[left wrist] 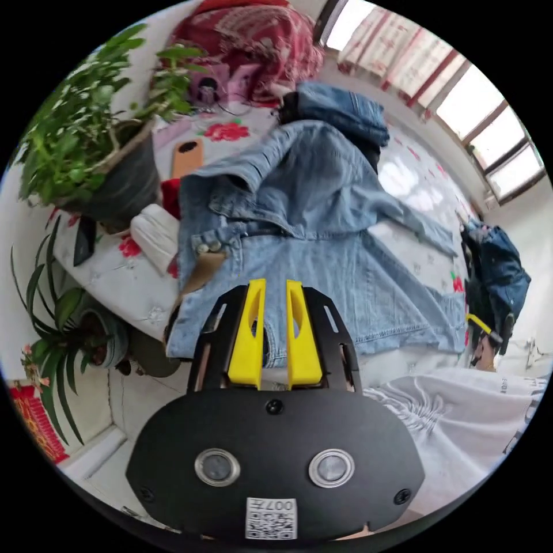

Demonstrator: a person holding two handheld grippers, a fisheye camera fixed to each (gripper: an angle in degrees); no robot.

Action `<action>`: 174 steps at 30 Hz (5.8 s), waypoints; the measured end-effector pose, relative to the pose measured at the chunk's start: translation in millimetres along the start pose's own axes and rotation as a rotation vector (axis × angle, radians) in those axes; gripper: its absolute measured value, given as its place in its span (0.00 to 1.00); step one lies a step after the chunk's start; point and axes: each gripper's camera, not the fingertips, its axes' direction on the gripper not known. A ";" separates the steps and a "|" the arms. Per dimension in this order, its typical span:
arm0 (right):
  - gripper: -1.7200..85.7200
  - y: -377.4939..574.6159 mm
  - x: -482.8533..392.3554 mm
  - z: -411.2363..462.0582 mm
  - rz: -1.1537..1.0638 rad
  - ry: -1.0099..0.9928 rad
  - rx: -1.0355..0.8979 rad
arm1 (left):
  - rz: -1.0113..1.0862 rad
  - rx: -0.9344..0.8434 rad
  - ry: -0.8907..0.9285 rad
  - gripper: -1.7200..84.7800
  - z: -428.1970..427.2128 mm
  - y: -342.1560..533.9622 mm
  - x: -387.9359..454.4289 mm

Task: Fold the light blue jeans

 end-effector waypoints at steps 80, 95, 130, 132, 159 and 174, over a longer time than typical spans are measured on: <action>0.14 101.8 202.3 -69.8 0.420 -0.437 0.167 | 0.402 -0.260 -0.343 0.01 46.3 125.4 116.2; 0.03 96.0 266.2 -106.6 0.445 -0.383 0.225 | -0.015 0.088 -0.193 0.01 -59.1 175.2 19.6; 0.08 239.7 357.3 -78.0 0.980 -0.615 0.275 | -0.513 -0.056 0.191 0.01 -13.4 153.6 -174.1; 0.09 249.1 353.5 -71.1 1.048 -0.620 0.312 | -0.548 -0.062 0.230 0.01 -16.1 152.1 -184.2; 0.05 249.5 296.7 -45.4 0.874 -0.451 0.312 | -0.522 -0.018 0.207 0.03 -55.9 139.9 -217.5; 0.05 227.1 243.6 19.9 1.050 -0.684 0.391 | -0.758 0.232 0.455 0.14 -72.9 216.7 -294.6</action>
